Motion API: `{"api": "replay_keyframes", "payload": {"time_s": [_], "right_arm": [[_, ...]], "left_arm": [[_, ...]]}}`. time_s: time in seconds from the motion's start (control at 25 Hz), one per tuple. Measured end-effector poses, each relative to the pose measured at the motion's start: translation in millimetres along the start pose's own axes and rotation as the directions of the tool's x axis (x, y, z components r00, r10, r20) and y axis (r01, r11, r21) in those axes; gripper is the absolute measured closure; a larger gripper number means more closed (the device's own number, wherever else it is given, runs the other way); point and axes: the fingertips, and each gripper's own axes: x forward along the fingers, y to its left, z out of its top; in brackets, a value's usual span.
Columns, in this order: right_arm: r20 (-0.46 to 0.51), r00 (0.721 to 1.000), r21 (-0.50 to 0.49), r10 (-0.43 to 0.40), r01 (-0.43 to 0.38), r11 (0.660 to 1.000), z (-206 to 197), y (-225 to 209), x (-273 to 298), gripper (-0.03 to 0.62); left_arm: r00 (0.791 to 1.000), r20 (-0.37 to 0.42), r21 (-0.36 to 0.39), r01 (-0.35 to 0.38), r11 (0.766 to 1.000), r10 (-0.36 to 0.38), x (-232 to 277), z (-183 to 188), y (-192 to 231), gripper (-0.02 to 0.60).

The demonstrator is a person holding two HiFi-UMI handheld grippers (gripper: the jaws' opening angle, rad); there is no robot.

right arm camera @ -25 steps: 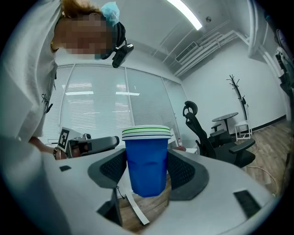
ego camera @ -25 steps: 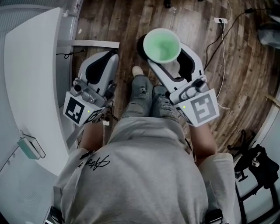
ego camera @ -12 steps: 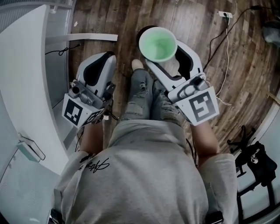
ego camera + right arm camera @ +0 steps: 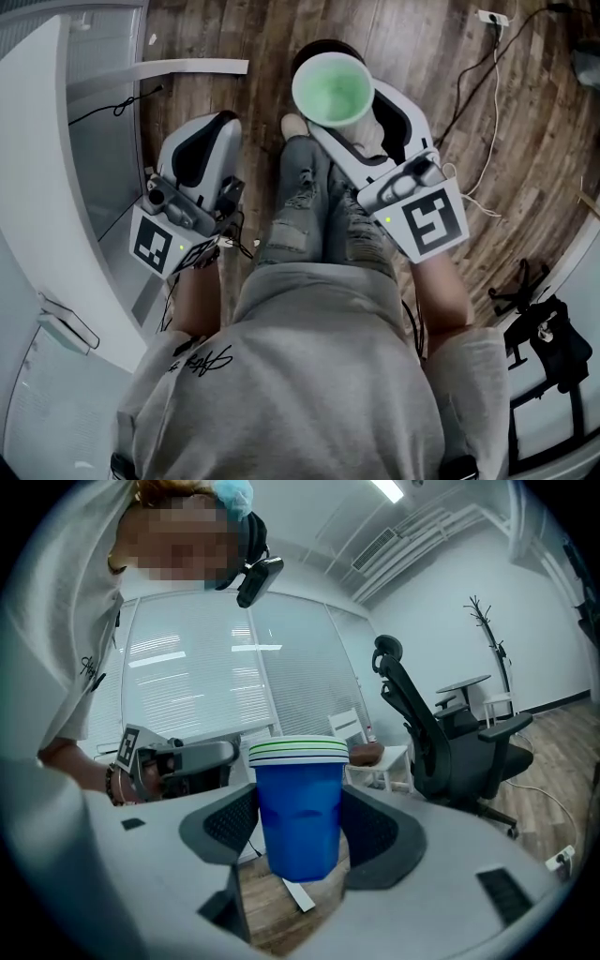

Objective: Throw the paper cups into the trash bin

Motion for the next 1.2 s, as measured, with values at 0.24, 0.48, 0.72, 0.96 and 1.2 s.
{"api": "replay_keyframes", "payload": {"time_s": [0.24,0.48,0.72,0.96,1.2], "right_arm": [[-0.032,0.999,0.011,-0.006,0.006,1.000,-24,-13,16,0.313],[-0.057,0.998,0.015,-0.005,0.006,1.000,-51,-21,25,0.313],[-0.091,0.996,0.039,-0.002,0.005,0.999,-85,-24,34,0.313],[-0.117,0.993,0.061,0.014,-0.007,0.998,-119,-28,46,0.313],[-0.159,0.987,0.065,0.033,-0.023,0.998,-152,-29,58,0.313]], "left_arm": [[1.000,-0.020,-0.025,-0.001,1.000,0.000,1,-20,14,0.578],[0.999,-0.032,-0.084,-0.004,0.996,0.002,2,-38,17,0.578],[0.999,-0.053,-0.101,-0.010,0.995,0.005,-3,-59,21,0.578],[0.996,-0.085,-0.120,-0.023,0.992,0.013,-9,-84,25,0.578],[0.994,-0.103,-0.139,-0.039,0.989,0.025,-17,-104,34,0.578]]}}
